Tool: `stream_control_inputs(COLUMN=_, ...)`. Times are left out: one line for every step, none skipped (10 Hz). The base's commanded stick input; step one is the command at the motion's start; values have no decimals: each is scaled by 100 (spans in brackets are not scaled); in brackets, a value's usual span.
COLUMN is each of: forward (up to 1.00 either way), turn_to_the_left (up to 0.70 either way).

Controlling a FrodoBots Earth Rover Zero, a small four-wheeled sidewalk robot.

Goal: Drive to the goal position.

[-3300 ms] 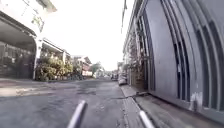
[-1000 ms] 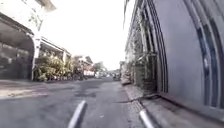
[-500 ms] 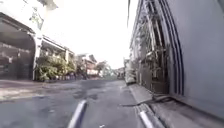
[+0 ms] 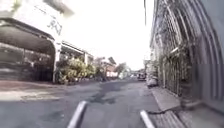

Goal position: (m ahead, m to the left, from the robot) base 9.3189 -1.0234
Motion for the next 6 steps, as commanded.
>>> stream_control_inputs(forward=18, turn_to_the_left=9)
stream_control_inputs(forward=0, turn_to_the_left=0)
stream_control_inputs(forward=0, turn_to_the_left=0)
stream_control_inputs(forward=0, turn_to_the_left=0)
stream_control_inputs(forward=0, turn_to_the_left=0)
stream_control_inputs(forward=0, turn_to_the_left=0)
